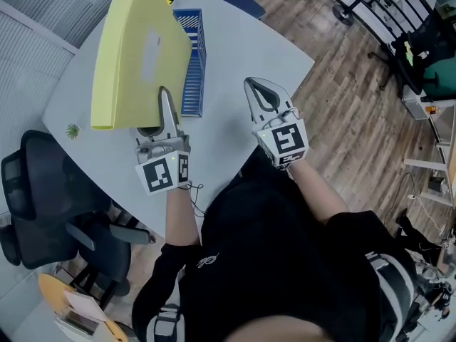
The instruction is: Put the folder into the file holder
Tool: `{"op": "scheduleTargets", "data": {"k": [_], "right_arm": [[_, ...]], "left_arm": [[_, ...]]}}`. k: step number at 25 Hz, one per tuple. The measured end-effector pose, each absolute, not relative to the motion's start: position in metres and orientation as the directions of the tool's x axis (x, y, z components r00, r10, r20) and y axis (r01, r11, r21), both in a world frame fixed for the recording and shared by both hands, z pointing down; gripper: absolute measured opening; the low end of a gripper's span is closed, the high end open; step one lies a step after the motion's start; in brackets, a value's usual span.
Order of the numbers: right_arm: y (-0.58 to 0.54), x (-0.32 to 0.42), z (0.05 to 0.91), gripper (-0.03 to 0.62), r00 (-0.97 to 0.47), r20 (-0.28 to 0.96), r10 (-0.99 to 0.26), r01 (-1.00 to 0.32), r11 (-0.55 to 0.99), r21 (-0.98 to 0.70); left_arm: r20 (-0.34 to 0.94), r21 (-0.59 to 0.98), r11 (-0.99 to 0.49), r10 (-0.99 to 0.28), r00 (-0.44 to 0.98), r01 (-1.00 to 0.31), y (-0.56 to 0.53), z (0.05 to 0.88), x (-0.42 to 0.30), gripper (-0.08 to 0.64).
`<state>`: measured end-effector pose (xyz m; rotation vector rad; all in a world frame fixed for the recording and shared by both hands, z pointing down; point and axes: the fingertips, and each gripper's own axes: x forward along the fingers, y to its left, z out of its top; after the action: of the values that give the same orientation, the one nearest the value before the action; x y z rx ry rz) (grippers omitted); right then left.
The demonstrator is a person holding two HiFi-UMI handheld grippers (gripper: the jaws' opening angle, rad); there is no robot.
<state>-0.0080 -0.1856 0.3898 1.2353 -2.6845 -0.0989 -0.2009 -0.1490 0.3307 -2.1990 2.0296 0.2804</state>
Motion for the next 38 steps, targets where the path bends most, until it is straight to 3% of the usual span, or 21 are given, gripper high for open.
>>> {"op": "scheduleTargets", "data": {"k": [17,38], "right_arm": [[-0.221,-0.031,0.430,0.005,-0.727,0.225,-0.649,-0.632,0.760,0.152],[-0.238,-0.023,0.454,0.005,-0.725,0.274,-0.631,-0.630,0.769,0.106]], "left_arm": [[-0.217,0.078,-0.041,-0.976,0.023,-0.996,-0.187,0.377,-0.204,0.143],[-0.174,0.069,-0.040,-0.984,0.028,-0.997,-0.215,0.408,-0.193,0.149]]}}
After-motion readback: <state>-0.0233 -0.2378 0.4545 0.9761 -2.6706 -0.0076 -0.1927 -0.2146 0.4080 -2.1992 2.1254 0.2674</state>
